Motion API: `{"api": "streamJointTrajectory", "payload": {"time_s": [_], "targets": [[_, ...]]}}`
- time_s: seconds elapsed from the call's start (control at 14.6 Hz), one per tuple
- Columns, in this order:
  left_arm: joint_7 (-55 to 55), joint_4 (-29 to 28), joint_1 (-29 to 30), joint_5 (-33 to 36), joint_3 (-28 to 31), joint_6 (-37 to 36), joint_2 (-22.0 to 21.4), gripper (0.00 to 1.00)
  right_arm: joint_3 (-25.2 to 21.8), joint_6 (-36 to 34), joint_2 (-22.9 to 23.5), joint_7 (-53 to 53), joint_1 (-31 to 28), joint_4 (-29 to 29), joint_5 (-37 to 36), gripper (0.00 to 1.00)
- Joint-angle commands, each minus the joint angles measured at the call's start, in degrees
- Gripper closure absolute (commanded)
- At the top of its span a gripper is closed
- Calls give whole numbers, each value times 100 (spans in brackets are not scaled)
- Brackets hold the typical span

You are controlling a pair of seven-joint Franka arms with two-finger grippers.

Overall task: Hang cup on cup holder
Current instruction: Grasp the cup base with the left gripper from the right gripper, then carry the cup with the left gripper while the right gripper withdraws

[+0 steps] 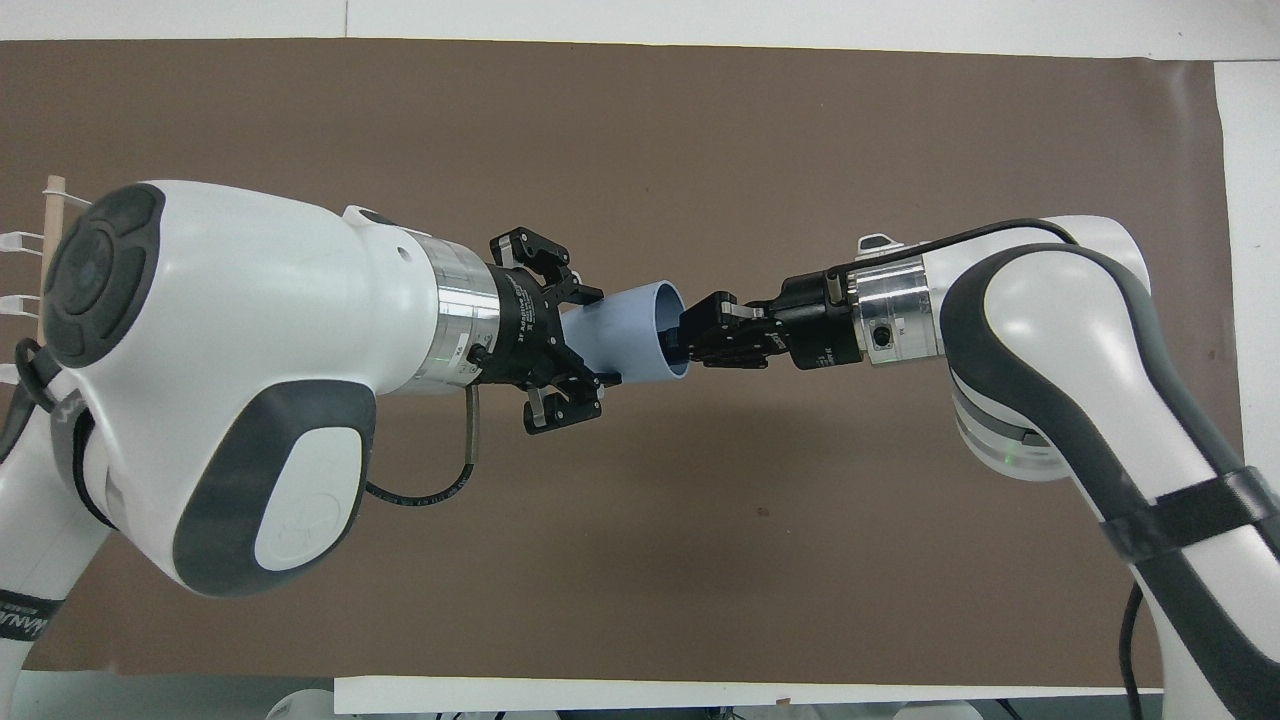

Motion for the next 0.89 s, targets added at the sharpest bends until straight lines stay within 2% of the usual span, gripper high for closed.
{"api": "streamJointTrajectory", "payload": {"time_s": [0.0,0.27,0.34,0.48,0.62,0.68,0.75,0.82], "targets": [[61,-163,-239,-15,9,454,167,16,127,-40,-133,30,12,34,158,96],[43,-163,-353,-15,18,586,290,16,127,-40,-133,30,12,34,158,96],[34,-154,-353,-15,9,560,299,32,127,-40,-133,30,12,34,158,96],[52,-136,-336,-15,18,516,308,54,127,-40,-133,30,12,34,158,96],[61,-84,-283,2,18,385,325,68,127,-40,-133,30,12,34,158,96],[61,12,-274,2,18,236,334,69,127,-31,-133,38,12,34,158,95],[130,152,-265,11,44,43,395,69,118,-31,-124,65,12,52,158,88],[235,275,-239,11,70,-185,431,69,118,-31,-116,134,12,69,158,67]]}}
